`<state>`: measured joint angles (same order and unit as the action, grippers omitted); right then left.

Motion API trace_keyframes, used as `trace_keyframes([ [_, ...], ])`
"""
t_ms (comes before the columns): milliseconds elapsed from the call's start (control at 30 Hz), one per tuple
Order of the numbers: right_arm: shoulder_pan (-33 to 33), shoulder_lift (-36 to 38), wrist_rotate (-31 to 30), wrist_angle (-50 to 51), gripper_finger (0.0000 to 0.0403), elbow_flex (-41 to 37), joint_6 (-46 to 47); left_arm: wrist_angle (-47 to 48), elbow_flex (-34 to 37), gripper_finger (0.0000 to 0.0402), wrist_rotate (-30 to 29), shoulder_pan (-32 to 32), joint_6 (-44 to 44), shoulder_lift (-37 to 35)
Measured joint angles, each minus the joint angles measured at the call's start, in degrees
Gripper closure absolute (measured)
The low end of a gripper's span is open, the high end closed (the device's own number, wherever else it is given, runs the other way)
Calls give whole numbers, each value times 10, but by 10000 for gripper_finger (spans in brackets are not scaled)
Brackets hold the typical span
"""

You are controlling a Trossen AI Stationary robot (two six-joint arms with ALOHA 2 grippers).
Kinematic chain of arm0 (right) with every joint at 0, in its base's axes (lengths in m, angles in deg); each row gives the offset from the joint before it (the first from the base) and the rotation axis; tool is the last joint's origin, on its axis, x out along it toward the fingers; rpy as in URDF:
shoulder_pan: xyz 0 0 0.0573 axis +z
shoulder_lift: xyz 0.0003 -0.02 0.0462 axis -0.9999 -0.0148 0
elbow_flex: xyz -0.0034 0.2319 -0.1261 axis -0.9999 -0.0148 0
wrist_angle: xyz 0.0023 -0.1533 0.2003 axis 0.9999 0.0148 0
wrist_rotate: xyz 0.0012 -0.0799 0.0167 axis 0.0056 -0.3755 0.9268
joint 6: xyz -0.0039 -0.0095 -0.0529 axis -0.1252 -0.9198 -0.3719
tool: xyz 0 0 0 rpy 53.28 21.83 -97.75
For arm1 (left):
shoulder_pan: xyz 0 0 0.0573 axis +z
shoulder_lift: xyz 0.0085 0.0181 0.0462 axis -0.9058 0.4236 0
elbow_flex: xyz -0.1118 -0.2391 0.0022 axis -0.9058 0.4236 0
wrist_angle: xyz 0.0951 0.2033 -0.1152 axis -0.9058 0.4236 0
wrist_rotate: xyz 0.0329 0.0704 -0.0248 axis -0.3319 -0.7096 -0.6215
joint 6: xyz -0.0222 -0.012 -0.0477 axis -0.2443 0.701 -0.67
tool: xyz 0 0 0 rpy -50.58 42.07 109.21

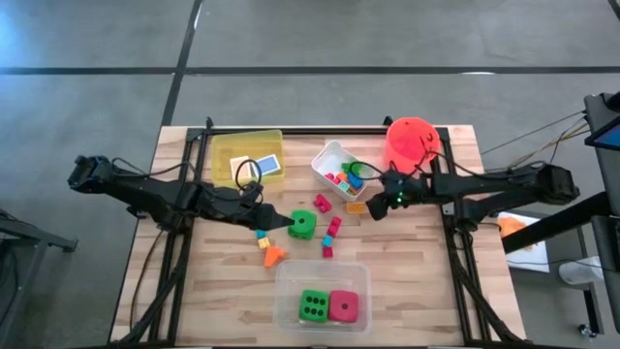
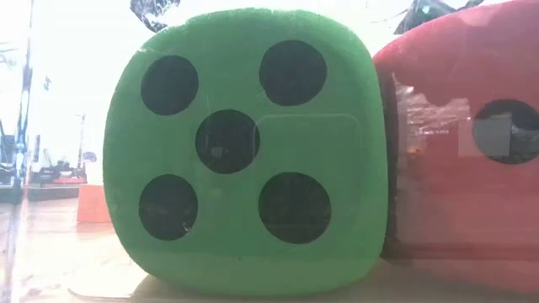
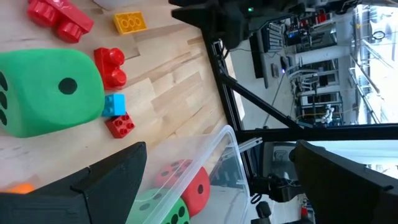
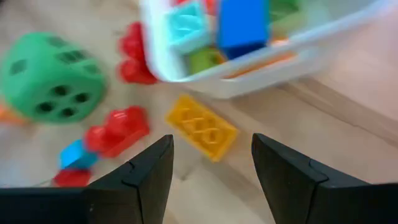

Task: Pick & Place Toys
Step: Put the yellow game piece into the white bin

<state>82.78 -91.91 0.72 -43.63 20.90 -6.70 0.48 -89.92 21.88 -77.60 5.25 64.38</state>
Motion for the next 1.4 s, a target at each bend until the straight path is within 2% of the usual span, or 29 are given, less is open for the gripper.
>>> trace_keyframes([
  [200, 1, -60, -13, -15, 193, 9, 59, 1, 0, 9, 2, 6, 0, 0],
  [400, 2, -137, 23, -8, 193, 37, 145, 1, 0, 9, 14, 7, 0, 0],
  [633, 1, -188, 30, -12, 193, 53, 160, 1, 0, 9, 16, 7, -9, 0],
  [900, 1, -222, 34, -29, 193, 60, 162, 1, 0, 9, 17, 7, -11, 0],
  [1400, -9, -215, 32, -49, 193, 60, 137, 1, 0, 9, 25, 6, -14, 0],
])
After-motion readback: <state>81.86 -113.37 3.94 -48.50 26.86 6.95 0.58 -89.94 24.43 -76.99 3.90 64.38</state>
